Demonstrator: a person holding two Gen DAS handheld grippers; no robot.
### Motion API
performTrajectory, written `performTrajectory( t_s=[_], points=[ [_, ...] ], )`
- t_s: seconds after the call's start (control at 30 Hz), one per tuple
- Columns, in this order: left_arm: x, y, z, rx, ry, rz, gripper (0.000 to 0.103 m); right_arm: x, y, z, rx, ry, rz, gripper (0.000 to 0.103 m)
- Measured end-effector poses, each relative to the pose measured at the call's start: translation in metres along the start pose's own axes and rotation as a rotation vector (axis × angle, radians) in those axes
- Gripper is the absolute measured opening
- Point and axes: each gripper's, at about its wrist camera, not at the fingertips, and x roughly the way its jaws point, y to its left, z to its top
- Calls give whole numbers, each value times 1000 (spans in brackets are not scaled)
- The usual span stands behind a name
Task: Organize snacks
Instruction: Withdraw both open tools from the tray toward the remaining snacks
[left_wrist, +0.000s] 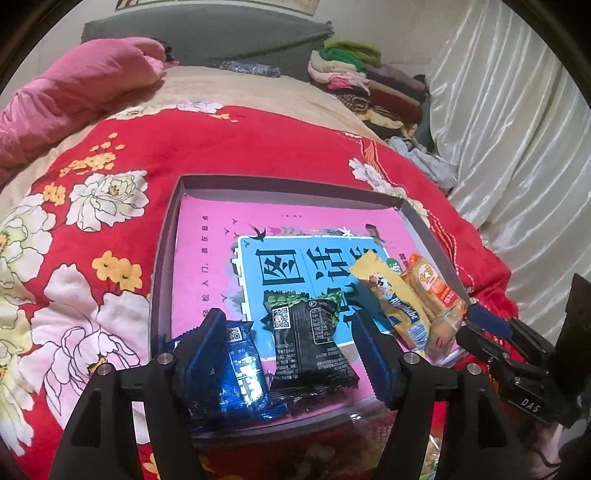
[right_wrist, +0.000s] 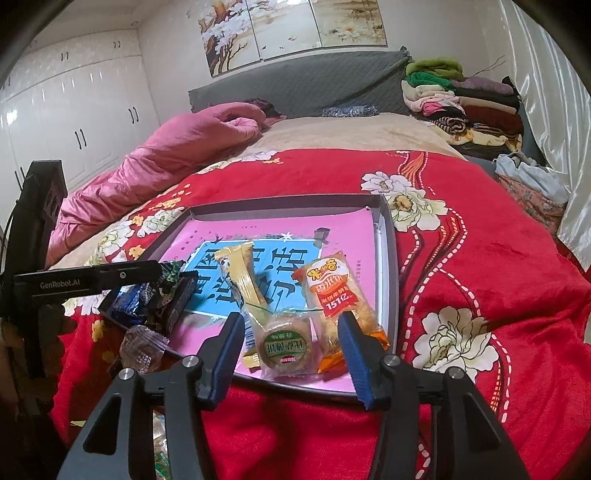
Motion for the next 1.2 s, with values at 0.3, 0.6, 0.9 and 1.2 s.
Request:
performTrajectory(
  t_s=[0.3,0.6,0.9,1.2],
  points=[
    [-14,-1,4,-4,-21,-16,76,-2,5,1,-18,-6,5,54],
    [-28,0,3,-11,-43,-24,79,-6,7,2,-26,-23,12,58],
    [-37,1,-1,-22,-44,-42,79,-10,9,2,-31,-38,17,62],
    [-41,-6,-8,-2,-29,-51,79,-13,14,3,-48,-41,24,63]
  ],
)
